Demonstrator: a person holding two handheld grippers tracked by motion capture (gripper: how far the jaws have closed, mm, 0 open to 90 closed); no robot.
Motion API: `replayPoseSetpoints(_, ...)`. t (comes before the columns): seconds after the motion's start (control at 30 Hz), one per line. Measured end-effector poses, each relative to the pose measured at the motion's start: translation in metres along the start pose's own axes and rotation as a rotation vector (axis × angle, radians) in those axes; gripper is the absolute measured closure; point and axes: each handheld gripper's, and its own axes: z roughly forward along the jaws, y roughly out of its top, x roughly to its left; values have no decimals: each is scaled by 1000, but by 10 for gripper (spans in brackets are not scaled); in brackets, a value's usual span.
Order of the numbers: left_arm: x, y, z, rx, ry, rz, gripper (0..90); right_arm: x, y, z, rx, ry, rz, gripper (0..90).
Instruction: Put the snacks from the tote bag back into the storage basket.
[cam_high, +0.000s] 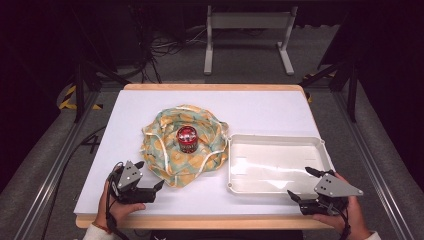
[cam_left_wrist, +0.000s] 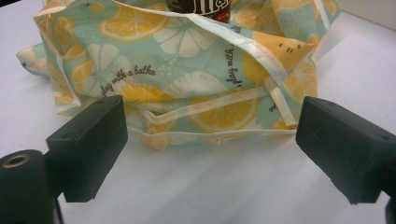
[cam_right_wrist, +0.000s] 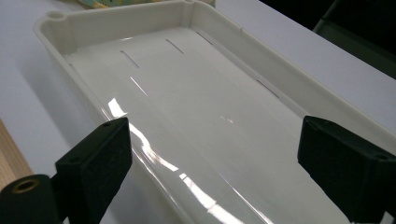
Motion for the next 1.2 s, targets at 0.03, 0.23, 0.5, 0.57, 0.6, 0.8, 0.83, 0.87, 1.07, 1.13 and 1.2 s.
replayPoseSetpoints(0.03,0,0,0,1,0,-2,101,0,0,-1,-1,-3,-2,105)
replayPoseSetpoints(0.23,0,3,-3,-11,-16,-21,90,2,1,0,4,-7,-6,107)
replayPoseSetpoints(0.5,6,32,-3,23,-64,-81,91,6,3,1,13,-9,-14,110)
replayPoseSetpoints(0.57,7,46,-1,50,-58,-92,91,6,3,2,16,-8,-17,111)
replayPoseSetpoints(0.6,7,52,1,55,-62,-90,92,6,3,2,18,-7,-16,113)
replayPoseSetpoints(0.8,13,78,13,105,-71,-103,98,6,2,2,20,-6,-14,116)
replayPoseSetpoints(0.83,14,86,18,123,-72,-103,103,5,2,2,21,-9,-15,116)
replayPoseSetpoints(0.87,14,86,18,123,-72,-103,103,5,2,2,21,-9,-15,116)
replayPoseSetpoints(1.07,14,111,37,178,-78,-115,102,5,1,2,26,-10,-16,119)
replayPoseSetpoints(1.13,15,116,43,191,-79,-114,103,5,1,2,27,-10,-17,119)
replayPoseSetpoints(1.2,15,121,51,218,-91,-118,106,5,1,2,29,-10,-19,120)
